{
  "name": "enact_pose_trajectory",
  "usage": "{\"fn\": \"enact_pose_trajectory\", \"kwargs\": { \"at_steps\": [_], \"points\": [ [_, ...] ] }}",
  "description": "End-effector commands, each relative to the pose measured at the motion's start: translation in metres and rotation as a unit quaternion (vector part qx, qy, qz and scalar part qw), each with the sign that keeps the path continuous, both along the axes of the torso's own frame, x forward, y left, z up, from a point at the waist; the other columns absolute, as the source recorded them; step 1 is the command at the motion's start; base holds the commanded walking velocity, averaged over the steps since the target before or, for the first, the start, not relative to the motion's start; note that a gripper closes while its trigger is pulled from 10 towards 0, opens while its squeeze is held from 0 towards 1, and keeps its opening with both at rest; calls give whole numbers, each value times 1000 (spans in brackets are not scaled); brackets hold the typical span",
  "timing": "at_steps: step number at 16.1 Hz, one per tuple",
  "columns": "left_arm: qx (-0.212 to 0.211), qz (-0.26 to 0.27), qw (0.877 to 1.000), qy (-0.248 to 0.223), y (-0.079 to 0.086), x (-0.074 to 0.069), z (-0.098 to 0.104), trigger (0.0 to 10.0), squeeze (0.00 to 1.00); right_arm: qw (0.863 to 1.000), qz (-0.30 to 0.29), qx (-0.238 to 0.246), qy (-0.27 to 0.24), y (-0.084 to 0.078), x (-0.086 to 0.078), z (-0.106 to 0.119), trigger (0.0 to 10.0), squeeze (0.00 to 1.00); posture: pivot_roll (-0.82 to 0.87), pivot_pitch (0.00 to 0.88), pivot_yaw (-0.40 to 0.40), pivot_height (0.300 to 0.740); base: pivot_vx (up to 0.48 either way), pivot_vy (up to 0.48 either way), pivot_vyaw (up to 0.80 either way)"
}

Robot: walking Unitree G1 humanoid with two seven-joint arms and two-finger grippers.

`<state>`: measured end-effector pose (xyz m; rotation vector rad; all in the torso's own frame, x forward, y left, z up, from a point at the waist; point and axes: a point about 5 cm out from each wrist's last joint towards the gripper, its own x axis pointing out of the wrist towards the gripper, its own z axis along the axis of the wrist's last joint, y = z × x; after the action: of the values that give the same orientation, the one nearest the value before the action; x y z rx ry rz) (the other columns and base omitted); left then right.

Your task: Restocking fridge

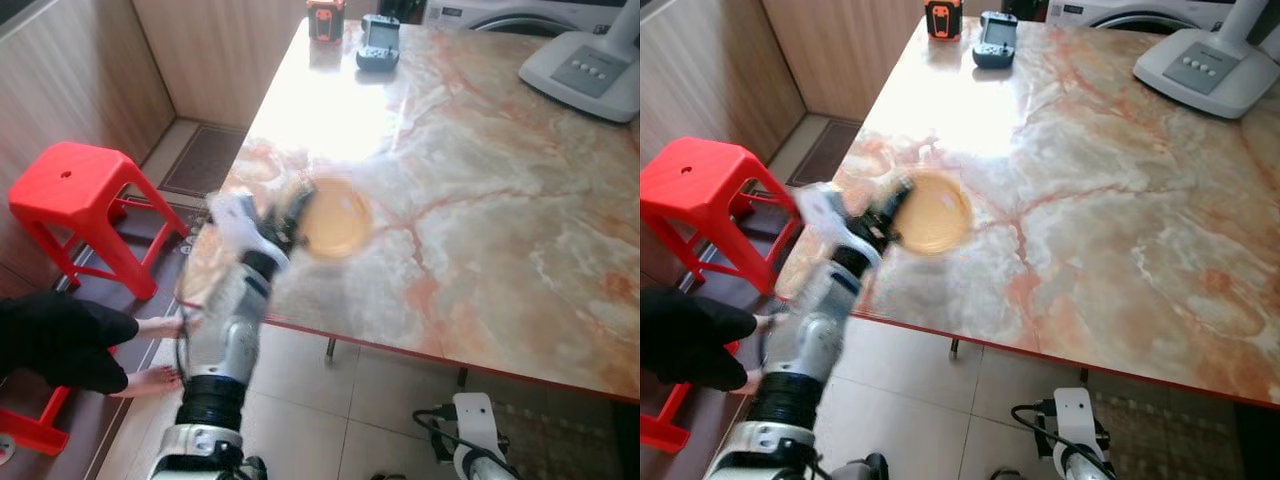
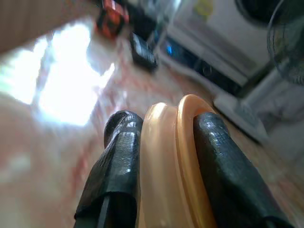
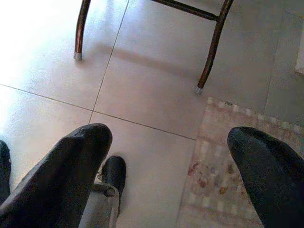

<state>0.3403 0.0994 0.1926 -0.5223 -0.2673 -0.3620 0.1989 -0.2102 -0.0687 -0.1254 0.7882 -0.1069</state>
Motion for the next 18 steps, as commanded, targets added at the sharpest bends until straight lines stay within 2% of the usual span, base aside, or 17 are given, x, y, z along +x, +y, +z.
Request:
{"fn": "enact_pose_trajectory", "kwargs": {
  "at_steps": [1, 4, 7, 8, 10, 18],
  "points": [
    [1, 39, 999, -14, 11, -7, 2, 10000, 0, 1000, -4, 1, 19, -1, -11, -6, 10000, 0, -45, 153, 20, 740, 0, 0, 0],
    [10, 95, 994, -45, 28, -14, 11, 10000, 0, 1000, 0, 2, 22, 0, -13, -7, 10000, 0, -45, 136, 24, 740, 0, 0, 0],
    [35, 161, 986, -33, 38, -15, 11, 10000, 0, 1000, -1, 9, 23, 2, -16, -9, 10000, 0, -58, 121, 38, 740, 0, 0, 0],
    [34, 169, 985, -29, 38, -16, 10, 10000, 0, 1000, -3, 10, 23, 2, -16, -9, 10000, 0, -57, 119, 39, 740, 0, 0, 0],
    [43, 164, 985, -26, 34, -17, 8, 10000, 0, 1000, -8, 14, 25, 4, -18, -10, 10000, 0, -55, 113, 43, 740, 0, 0, 0],
    [50, 159, 986, -18, 30, -15, 9, 10000, 0, 999, -12, 23, 20, 6, -17, -10, 10000, 0, -52, 133, 45, 740, 0, 377, 0]
  ]
}}
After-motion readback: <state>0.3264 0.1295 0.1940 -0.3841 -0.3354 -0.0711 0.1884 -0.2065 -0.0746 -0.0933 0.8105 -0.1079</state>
